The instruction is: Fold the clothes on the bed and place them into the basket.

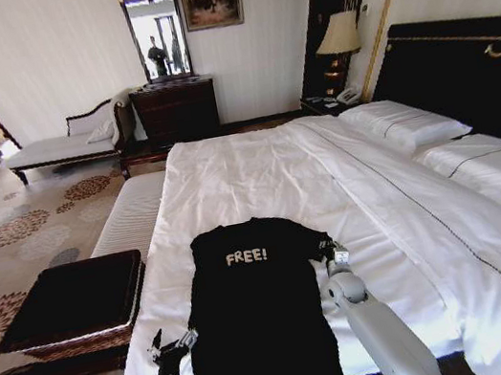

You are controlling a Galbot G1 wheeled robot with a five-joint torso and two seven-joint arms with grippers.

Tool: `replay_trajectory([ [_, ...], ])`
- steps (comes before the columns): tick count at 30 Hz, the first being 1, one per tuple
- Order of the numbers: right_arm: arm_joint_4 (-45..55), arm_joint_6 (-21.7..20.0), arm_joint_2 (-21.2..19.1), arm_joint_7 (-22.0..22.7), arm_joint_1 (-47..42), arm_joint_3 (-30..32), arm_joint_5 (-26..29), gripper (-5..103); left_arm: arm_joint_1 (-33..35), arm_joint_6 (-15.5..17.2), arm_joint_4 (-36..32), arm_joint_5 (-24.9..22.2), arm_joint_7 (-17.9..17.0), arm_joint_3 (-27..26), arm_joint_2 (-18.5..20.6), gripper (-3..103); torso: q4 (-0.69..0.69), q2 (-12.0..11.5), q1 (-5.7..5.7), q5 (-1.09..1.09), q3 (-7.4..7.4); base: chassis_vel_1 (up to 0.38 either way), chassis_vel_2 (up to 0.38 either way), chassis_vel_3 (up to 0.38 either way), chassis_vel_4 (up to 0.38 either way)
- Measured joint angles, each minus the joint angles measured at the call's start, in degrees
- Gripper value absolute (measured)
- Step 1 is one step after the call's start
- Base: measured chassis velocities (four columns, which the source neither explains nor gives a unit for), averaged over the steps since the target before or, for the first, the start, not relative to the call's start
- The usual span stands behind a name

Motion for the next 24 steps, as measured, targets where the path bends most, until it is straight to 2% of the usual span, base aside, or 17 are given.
replay_trajectory([
  [1,0.6,0.0,-0.1,0.0,-0.4,0.1,0.0,35,-0.4,0.1,0.0,-0.1,0.0,0.2,0.2,100,0.0,0.0,0.0,0.0,0.0,0.0,0.0,0.0,0.0],
  [3,1.0,0.0,-0.2,0.0,-0.8,0.2,-0.1,35,-0.8,0.3,0.0,-0.3,0.0,0.4,0.4,100,0.0,0.0,0.0,0.0,0.0,0.0,0.0,0.0,0.0],
  [5,1.6,0.1,-0.4,0.0,-1.5,0.4,-0.3,45,-1.8,0.6,0.1,-1.0,0.1,1.0,0.8,100,0.0,0.0,0.0,0.0,0.0,0.0,0.0,0.0,0.0],
  [8,2.5,0.3,-0.6,-0.1,-2.5,0.6,-0.6,51,-3.7,0.9,0.3,-3.1,0.2,1.9,1.7,100,0.0,0.0,0.0,0.0,0.0,0.0,0.0,0.0,0.0],
  [12,4.7,0.3,-0.8,-0.2,-4.7,0.9,-1.2,73,-10.9,1.8,3.8,-9.0,-0.3,3.2,4.0,100,-0.02,0.0,0.0,0.0,0.0,0.0,0.0,0.0,0.0],
  [14,5.1,0.3,-0.9,-0.2,-5.3,1.0,-1.5,73,-12.8,2.2,4.8,-10.8,-0.7,3.4,4.3,100,-0.01,0.0,0.0,0.0,0.0,0.0,0.0,0.0,0.0],
  [16,5.7,0.3,-1.0,-0.2,-6.3,1.2,-1.8,84,-16.0,2.8,6.8,-14.3,-1.1,3.9,4.7,103,-0.01,0.0,0.0,0.0,0.0,0.0,0.0,0.0,0.0],
  [18,6.1,0.3,-1.1,-0.2,-7.0,1.4,-2.0,94,-19.4,3.1,9.4,-18.6,-1.2,4.8,4.9,99,-0.01,0.0,0.0,0.0,0.0,0.0,0.0,0.0,0.0],
  [20,6.2,0.3,-1.2,-0.2,-7.2,1.5,-2.0,94,-20.7,3.1,10.6,-20.1,-1.2,5.1,4.9,98,-0.02,0.0,0.0,0.0,0.0,0.0,0.0,0.0,0.0],
  [22,6.3,0.1,-1.3,-0.2,-7.4,1.5,-2.0,99,-23.5,3.2,13.3,-22.4,-1.0,5.9,4.9,90,-0.01,0.0,0.0,0.0,0.01,0.0,0.0,0.0,0.0],
  [23,6.3,0.1,-1.3,-0.2,-7.4,1.5,-2.0,99,-23.5,3.2,13.3,-22.4,-1.0,5.9,4.9,90,-0.01,0.0,0.0,0.0,0.01,0.0,0.0,0.0,0.0],
  [24,6.4,0.0,-1.5,-0.1,-7.4,1.5,-1.9,99,-24.6,3.4,14.6,-22.9,-0.8,6.1,4.9,85,-0.01,0.0,0.0,0.0,0.01,0.0,0.0,0.0,0.0],
])
